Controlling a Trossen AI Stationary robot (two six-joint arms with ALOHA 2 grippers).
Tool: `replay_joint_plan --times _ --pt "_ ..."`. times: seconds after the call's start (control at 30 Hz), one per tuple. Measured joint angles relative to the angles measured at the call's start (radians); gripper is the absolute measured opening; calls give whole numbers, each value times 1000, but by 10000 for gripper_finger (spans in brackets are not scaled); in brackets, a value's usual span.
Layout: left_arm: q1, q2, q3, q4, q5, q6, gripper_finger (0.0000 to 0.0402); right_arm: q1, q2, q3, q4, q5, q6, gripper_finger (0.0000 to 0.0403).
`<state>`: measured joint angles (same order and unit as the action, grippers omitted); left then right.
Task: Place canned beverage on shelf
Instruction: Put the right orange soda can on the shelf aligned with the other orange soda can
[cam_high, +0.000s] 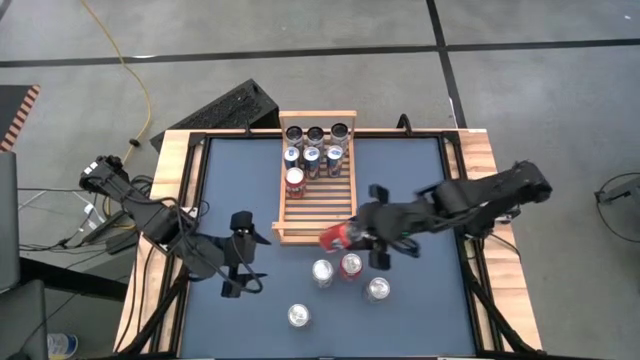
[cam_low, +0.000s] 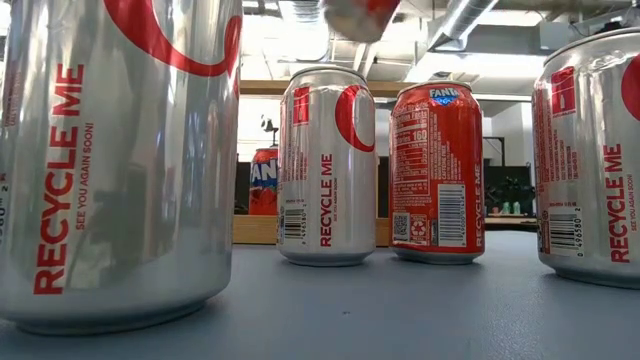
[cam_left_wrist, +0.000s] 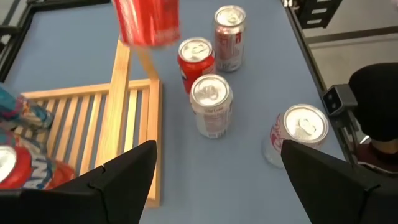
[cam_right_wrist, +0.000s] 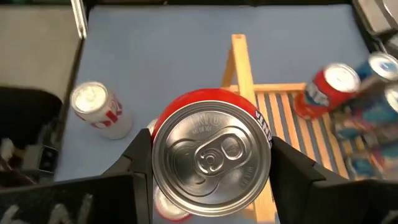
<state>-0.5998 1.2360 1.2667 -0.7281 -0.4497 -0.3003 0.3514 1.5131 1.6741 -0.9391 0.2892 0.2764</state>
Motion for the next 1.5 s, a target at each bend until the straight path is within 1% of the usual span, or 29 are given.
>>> replay_joint_plan --times 0.1,0.17,0.23,0.33,0.47,0.6,0.67,0.83,0.97,1.07,1.17,1.27,1.37,1.5 --pt "-15 0 0 -21 -24 -24 334 -33 83 19 53 -51 -80 192" --pt "-22 0 0 -31 -32 -30 334 -34 157 55 82 -57 -130 192" --pt "-23 0 0 -38 -33 -40 334 -34 228 108 118 -58 -206 192" --pt "-23 0 0 -61 -34 -63 334 -33 344 227 135 -62 -301 192" --pt "-23 0 0 -87 -33 -101 334 -38 497 393 101 -116 -356 195" --pt "-30 0 0 -137 -27 -133 334 -48 633 521 5 -138 -391 195" --pt "-35 0 0 -162 -29 -142 334 -62 689 570 -40 -144 -393 195" --pt "-37 0 0 -183 -28 -163 334 -110 798 645 -94 -210 -376 195" --pt "-37 0 0 -182 -31 -178 334 -136 856 671 -171 -236 -313 195" --pt "-37 0 0 -182 -31 -191 334 -144 863 681 -221 -242 -290 196" --pt "-34 0 0 -182 -34 -189 334 -143 863 681 -232 -242 -276 206" --pt "-31 0 0 -182 -34 -184 334 -138 863 680 -224 -243 -277 232" --pt "-31 0 0 -182 -33 -184 334 -134 862 679 -202 -265 -292 266" --pt "-31 4 0 -182 -25 -183 334 -127 862 678 -199 -270 -311 316"
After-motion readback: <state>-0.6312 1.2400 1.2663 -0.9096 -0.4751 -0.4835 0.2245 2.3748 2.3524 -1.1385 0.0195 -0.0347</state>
